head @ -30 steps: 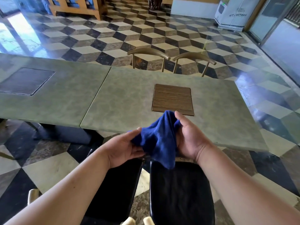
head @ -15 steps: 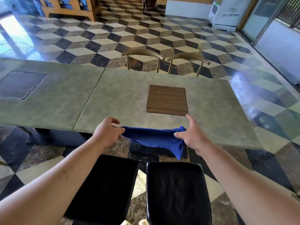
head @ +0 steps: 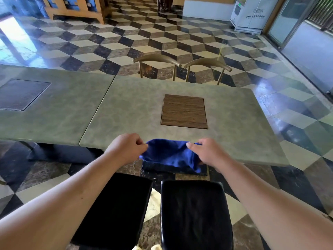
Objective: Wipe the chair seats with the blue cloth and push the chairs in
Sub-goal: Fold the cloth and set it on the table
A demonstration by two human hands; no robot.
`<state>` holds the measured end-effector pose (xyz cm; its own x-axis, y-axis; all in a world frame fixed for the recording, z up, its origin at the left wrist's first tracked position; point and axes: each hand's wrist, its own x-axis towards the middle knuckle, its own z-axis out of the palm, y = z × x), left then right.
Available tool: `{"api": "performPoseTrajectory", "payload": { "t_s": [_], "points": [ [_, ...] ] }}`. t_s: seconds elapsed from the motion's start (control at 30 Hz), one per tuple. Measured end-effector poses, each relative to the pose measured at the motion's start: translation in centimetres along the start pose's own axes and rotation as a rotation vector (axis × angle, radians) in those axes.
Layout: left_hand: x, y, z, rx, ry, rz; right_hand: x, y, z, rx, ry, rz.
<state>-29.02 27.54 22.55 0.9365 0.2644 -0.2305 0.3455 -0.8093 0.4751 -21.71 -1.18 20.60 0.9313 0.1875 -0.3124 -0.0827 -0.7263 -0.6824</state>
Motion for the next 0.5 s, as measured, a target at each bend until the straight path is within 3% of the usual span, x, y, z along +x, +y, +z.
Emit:
{"api": "performPoseTrajectory", "payload": {
  "t_s": [0.13, 0.2, 0.3, 0.33, 0.43, 0.5],
  "points": [
    [-1.2, 5.1, 1.8, -0.472, -0.161, -0.018, -1.2, -2.8, 3.1, 0.509, -0.297, 0.04],
    [-1.4, 6.4, 2.5, -0.588, -0.233, -0.004, -1.8, -4.0, 3.5, 0.652, -0.421, 0.057],
    [-1.4, 6.2, 2.4, -0.678, -0.475, 0.052, -1.9, -4.0, 3.1, 0.744, -0.419, 0.041],
    [-1.4, 5.8, 2.3, -0.689, -0.489, 0.066, -1.7, -3.7, 2.9, 0.744, -0.41, 0.034],
    [-0.4, 4.1, 2.2, -0.47, -0.158, 0.104, -1.1, -3.2, 2.6, 0.593, -0.369, -0.017],
    [0.4, 2.9, 2.3, -0.147, -0.106, 0.155, -0.8, -3.2, 2.6, 0.451, -0.361, -0.084]
  ]
}}
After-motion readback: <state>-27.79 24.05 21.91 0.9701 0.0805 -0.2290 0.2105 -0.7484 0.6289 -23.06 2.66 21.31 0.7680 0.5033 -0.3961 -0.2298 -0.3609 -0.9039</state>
